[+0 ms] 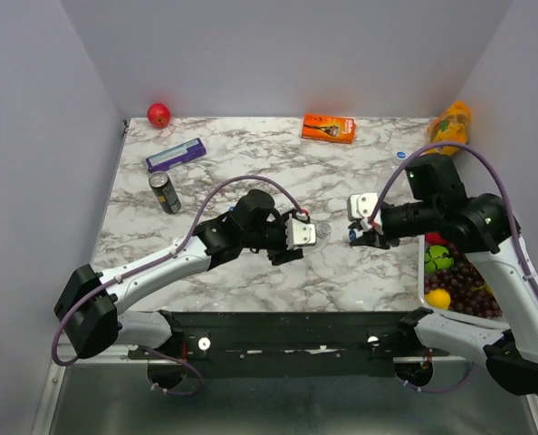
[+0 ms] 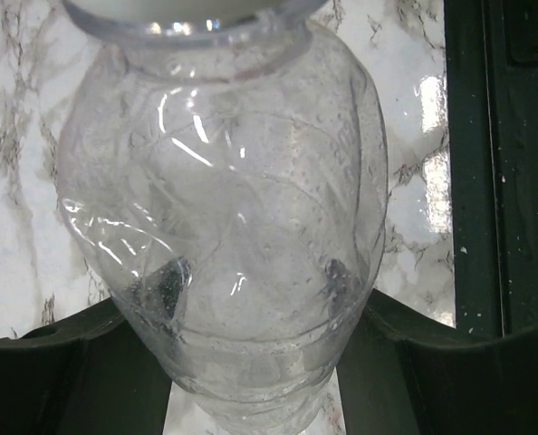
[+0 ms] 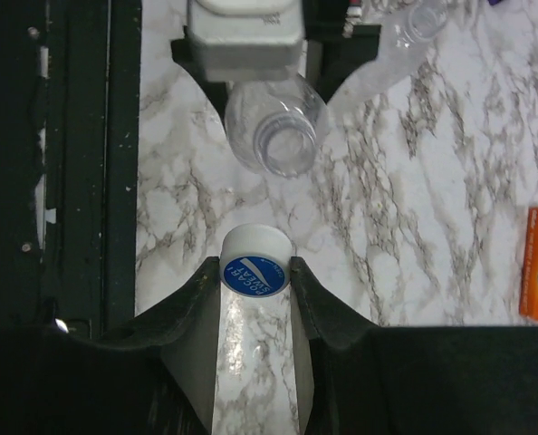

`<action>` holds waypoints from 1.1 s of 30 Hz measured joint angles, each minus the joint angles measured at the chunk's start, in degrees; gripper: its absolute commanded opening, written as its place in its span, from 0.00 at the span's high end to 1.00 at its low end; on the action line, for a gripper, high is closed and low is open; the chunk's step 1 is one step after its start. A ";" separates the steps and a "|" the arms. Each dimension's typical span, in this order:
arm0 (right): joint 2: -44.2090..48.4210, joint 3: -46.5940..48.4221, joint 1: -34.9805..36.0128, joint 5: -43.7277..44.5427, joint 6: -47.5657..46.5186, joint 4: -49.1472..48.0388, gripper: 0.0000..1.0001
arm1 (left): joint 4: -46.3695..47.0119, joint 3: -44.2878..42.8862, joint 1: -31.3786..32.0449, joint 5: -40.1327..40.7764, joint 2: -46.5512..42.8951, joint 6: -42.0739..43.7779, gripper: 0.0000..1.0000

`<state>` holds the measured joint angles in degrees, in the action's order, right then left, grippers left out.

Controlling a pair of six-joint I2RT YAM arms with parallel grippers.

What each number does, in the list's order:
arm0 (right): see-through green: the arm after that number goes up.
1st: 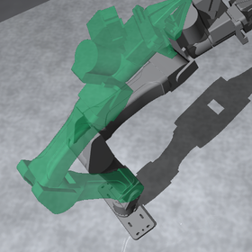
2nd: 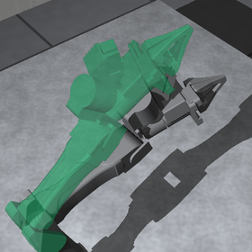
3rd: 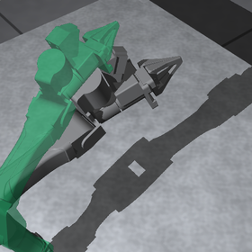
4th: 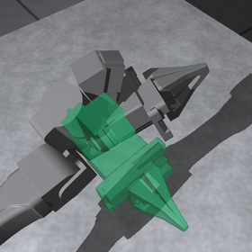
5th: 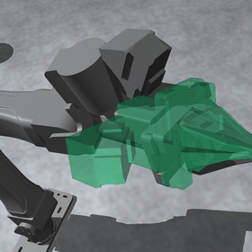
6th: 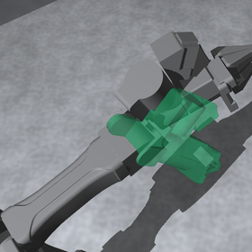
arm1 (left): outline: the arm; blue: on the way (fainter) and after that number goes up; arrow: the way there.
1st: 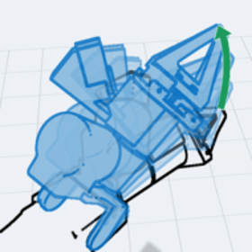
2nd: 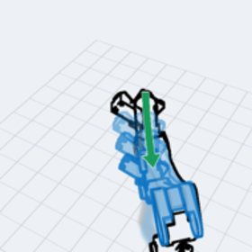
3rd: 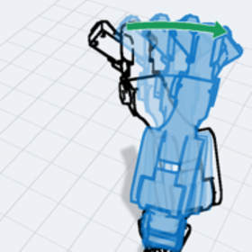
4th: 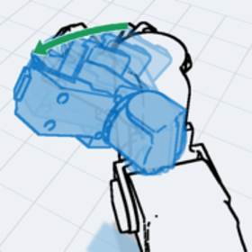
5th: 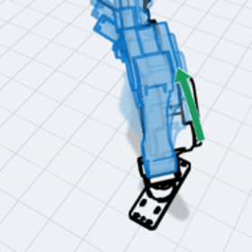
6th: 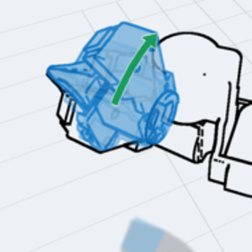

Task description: Screw on the bottle caps

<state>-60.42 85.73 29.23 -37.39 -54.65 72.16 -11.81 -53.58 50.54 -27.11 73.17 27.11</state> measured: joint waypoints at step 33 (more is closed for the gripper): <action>-8.20 5.31 10.84 9.18 -4.39 -1.86 0.67 | -0.15 -3.02 1.70 2.93 3.72 3.56 1.00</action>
<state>-68.62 91.05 40.07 -28.21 -59.05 70.30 -11.97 -56.60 52.25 -24.18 76.88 30.68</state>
